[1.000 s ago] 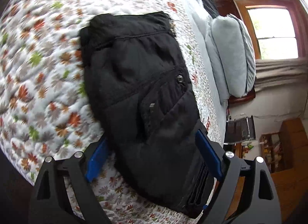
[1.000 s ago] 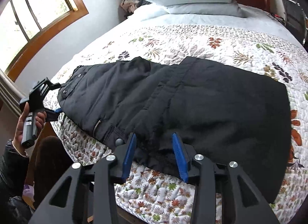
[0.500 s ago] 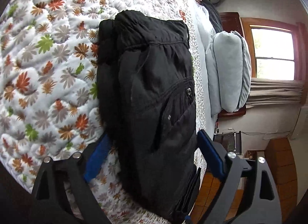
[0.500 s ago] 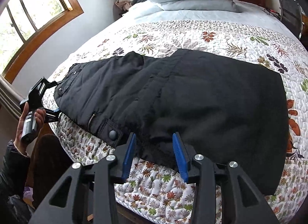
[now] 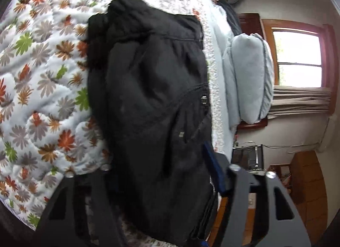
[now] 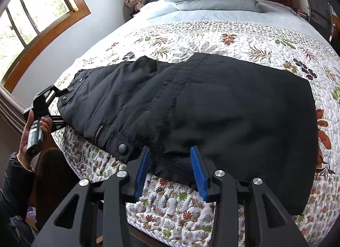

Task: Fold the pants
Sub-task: 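Grasp the black pants waistband with the left tool and lift it up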

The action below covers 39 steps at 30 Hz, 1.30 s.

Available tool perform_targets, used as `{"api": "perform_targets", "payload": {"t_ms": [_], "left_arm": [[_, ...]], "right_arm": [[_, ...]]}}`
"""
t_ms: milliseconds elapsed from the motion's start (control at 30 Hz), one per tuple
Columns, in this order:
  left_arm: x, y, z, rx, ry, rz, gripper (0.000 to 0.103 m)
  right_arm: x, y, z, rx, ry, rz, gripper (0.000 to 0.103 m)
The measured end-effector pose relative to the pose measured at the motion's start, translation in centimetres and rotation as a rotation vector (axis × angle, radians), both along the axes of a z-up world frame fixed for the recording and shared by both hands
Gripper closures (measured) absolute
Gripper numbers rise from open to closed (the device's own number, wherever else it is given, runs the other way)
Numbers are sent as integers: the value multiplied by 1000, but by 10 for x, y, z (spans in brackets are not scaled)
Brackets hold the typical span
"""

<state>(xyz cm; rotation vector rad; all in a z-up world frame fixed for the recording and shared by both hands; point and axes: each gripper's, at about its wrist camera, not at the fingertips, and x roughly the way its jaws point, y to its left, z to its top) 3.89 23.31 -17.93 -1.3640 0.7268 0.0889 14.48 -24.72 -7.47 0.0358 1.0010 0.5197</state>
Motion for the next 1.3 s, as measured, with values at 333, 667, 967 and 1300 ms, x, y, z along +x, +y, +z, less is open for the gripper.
{"api": "perform_targets", "payload": {"t_ms": [333,667,967,1300], "left_arm": [[-4,2,1,60,51,26,63],[0,-3,16,80,-14,17,86],[4,-20,51,157,-141,-24,88],[21,-58,99,294,-236,-82,83]], "right_arm": [[-1,-3,-2,1,6,-7,58],[-1,-18,1,8,4,-49,58],[1,-36,6,26,-8,-100,58],[4,-62,10,36,-17,-163,58]]}}
